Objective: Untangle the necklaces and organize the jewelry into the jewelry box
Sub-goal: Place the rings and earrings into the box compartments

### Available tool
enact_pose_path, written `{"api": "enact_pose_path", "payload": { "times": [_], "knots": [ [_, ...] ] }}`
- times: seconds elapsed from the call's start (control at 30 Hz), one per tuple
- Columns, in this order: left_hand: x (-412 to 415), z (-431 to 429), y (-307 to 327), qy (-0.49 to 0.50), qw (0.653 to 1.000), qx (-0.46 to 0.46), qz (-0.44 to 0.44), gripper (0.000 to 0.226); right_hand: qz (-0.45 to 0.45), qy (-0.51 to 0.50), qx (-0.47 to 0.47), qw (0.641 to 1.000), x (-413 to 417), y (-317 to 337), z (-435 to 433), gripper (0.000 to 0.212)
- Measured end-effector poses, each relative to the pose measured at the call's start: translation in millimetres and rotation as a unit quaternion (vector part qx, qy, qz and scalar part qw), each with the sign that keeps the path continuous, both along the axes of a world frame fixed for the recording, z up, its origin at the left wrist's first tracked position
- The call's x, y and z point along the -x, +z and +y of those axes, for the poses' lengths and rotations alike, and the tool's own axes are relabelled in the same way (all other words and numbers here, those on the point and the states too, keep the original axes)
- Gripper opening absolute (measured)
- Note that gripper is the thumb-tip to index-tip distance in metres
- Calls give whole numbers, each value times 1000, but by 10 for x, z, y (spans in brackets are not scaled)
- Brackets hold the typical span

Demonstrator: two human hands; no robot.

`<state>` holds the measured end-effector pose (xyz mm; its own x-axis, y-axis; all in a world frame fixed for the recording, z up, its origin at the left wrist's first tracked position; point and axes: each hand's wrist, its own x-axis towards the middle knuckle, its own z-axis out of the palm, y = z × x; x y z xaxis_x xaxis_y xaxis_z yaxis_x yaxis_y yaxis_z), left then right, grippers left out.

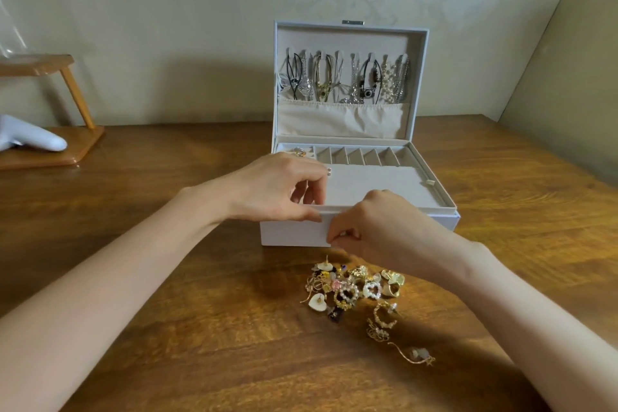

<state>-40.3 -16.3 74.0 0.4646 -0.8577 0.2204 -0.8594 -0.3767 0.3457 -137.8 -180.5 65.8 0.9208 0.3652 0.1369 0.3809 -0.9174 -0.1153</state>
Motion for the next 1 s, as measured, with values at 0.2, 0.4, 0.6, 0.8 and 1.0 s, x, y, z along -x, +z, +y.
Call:
{"api": "enact_pose_path", "payload": {
  "times": [0.2,0.4,0.6,0.8,1.0],
  "knots": [
    [13,-2,23,2,1000,-12,-10,20,18,24,-6,1000,21,-95,40,20],
    [15,8,26,0,1000,-13,-1,18,49,44,-43,997,-22,-146,54,17],
    [37,86,86,17,1000,-2,20,11,49,46,-42,997,-60,-181,52,8],
    [63,86,103,12,998,1,63,14,72,27,-160,984,-46,-53,-50,5],
    [43,73,65,-29,997,-33,68,11,57,4,-298,953,-43,23,-136,4]
  ]
}}
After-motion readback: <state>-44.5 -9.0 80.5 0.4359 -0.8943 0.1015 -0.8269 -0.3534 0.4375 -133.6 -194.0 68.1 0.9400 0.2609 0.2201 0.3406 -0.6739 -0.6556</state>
